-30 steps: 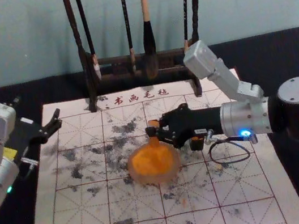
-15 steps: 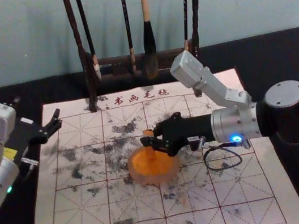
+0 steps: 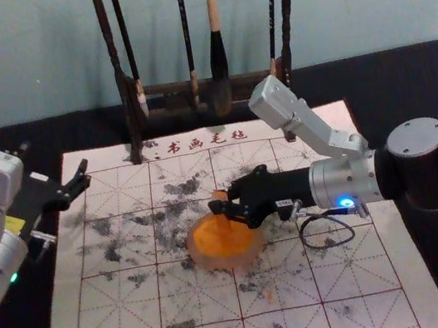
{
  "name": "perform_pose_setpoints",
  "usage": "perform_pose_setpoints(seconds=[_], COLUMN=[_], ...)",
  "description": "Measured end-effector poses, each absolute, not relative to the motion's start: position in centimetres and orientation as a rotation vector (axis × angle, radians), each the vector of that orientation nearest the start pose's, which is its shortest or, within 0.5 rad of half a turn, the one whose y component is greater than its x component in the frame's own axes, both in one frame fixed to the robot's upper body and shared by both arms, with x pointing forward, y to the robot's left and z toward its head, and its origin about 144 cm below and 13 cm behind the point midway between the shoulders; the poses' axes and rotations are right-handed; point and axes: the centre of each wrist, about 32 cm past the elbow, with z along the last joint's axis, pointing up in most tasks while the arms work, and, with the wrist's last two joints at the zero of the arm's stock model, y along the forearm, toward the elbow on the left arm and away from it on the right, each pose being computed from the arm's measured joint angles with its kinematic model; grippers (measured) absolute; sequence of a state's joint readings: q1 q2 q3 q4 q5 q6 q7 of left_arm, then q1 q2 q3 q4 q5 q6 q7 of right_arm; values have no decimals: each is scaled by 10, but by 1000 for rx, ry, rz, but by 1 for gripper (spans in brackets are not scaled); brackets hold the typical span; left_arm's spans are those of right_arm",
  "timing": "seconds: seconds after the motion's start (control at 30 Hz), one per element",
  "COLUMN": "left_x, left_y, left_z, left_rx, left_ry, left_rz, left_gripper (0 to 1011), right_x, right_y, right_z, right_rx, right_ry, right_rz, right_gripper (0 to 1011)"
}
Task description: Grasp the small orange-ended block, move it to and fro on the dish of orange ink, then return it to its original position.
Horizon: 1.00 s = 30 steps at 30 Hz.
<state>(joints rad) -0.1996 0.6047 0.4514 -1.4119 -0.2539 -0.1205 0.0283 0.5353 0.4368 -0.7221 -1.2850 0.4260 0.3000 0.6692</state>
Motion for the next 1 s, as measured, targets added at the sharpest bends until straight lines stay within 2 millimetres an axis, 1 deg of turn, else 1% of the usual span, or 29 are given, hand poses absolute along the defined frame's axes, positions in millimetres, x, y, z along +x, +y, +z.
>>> perform_pose_setpoints(seconds=[0.63,1.0], left_x=[489,489], left_y=[310,310], left_z=[1140,1140], left_rx=[304,304], left_ry=[-285,-285], left_rz=[1248,1248], left_gripper=[1001,1001], right_x=[556,554], right_y=[-216,-217], right_z=[1186,1187], right_rx=[-451,-449], right_ry=[156,166], right_rz=[-454,-431], right_gripper=[129,129])
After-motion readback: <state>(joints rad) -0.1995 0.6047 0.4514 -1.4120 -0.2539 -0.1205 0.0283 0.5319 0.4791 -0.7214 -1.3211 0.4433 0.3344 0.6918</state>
